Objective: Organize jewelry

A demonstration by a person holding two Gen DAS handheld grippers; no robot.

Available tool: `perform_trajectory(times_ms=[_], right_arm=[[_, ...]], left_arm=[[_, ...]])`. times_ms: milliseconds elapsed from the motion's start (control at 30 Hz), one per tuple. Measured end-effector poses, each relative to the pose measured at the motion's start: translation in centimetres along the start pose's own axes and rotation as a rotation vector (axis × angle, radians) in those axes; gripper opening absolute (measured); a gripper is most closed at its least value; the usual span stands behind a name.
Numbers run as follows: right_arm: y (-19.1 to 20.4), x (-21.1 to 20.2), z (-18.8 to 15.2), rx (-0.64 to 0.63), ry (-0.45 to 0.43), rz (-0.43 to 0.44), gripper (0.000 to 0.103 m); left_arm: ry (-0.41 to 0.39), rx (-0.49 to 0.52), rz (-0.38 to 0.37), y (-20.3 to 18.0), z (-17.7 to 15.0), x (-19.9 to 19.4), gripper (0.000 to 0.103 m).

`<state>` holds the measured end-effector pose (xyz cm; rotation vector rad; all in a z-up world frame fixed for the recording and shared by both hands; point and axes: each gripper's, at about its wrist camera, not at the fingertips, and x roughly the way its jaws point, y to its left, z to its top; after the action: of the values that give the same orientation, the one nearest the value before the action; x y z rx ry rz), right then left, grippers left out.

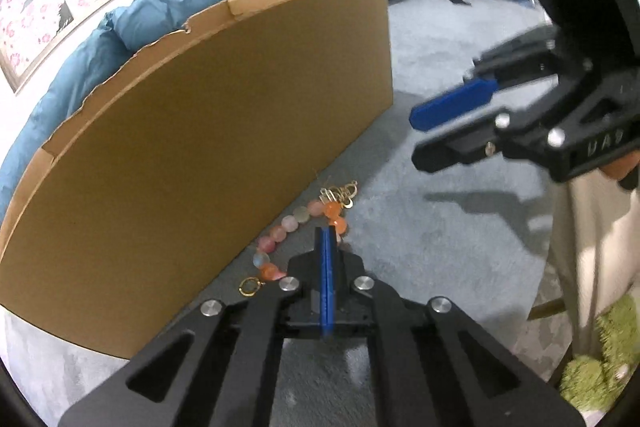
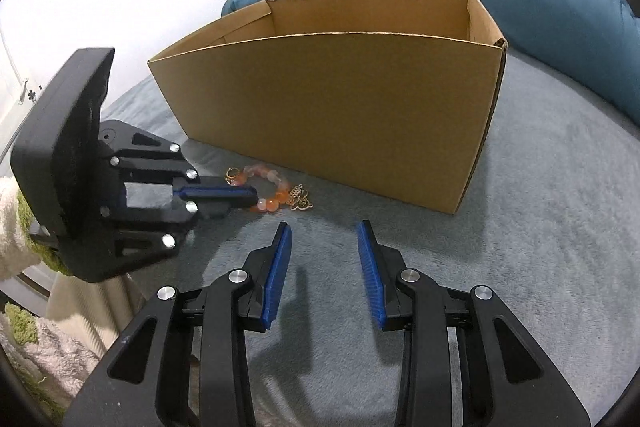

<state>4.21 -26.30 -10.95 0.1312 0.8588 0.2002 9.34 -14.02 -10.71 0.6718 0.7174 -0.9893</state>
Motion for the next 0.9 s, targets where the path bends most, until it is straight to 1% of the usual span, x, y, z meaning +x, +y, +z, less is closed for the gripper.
perform_trajectory(times_ms=[67, 167, 233, 367, 433, 500, 567, 700, 767, 800, 833, 900], right_arm=[[0.0, -0.1, 0.0, 0.002, -0.002, 0.001, 0.033], [0.0, 0.0, -0.1, 0.001, 0.0, 0.0, 0.033], [0.1, 0.0, -0.2, 0.002, 0.001, 0.005, 0.033], [0.2, -0.1, -0.1, -0.006, -0.002, 0.008, 0.033], [0.2, -0.1, -0.1, -0.008, 0.0, 0.006, 0.033], [0.1, -0.1, -0.2, -0.006, 0.002, 0.007, 0.033], [0.0, 0.0, -0.2, -0.004, 0.004, 0.008, 0.033], [-0.2, 0.0, -0.1, 0.0, 0.002, 0.008, 0.033], [-0.2, 0.0, -0.1, 0.003, 0.001, 0.007, 0.033], [-0.3, 0.1, -0.1, 0.005, 0.001, 0.007, 0.033], [-0.3, 0.1, -0.2, 0.007, 0.003, 0.008, 0.033], [-0.3, 0.1, -0.3, 0.006, 0.003, 0.009, 0.033]], left_arm=[[-0.029, -0.026, -0.001, 0.6, 0.3, -0.9, 0.0], [-0.071, -0.085, -0.021, 1.5, 0.8, -2.3, 0.0], [-0.082, -0.095, -0.043, 1.6, 0.9, -2.7, 0.0], [-0.052, -0.057, -0.048, 0.9, 1.0, -2.0, 0.0], [-0.026, -0.034, -0.056, 0.3, 1.0, -1.3, 0.002], [-0.014, -0.022, -0.048, -0.1, 1.1, -0.7, 0.012], [0.004, -0.012, -0.041, -0.3, 0.9, 0.0, 0.014], [0.038, 0.021, -0.011, -0.7, 0.5, 1.5, 0.015], [0.034, 0.03, -0.006, -0.8, 0.5, 1.6, 0.015], [0.03, 0.028, -0.005, -0.8, 0.4, 1.6, 0.014], [0.023, 0.023, -0.006, -0.7, 0.4, 1.5, 0.009], [0.004, 0.013, -0.005, -0.6, 0.6, 0.9, 0.009]])
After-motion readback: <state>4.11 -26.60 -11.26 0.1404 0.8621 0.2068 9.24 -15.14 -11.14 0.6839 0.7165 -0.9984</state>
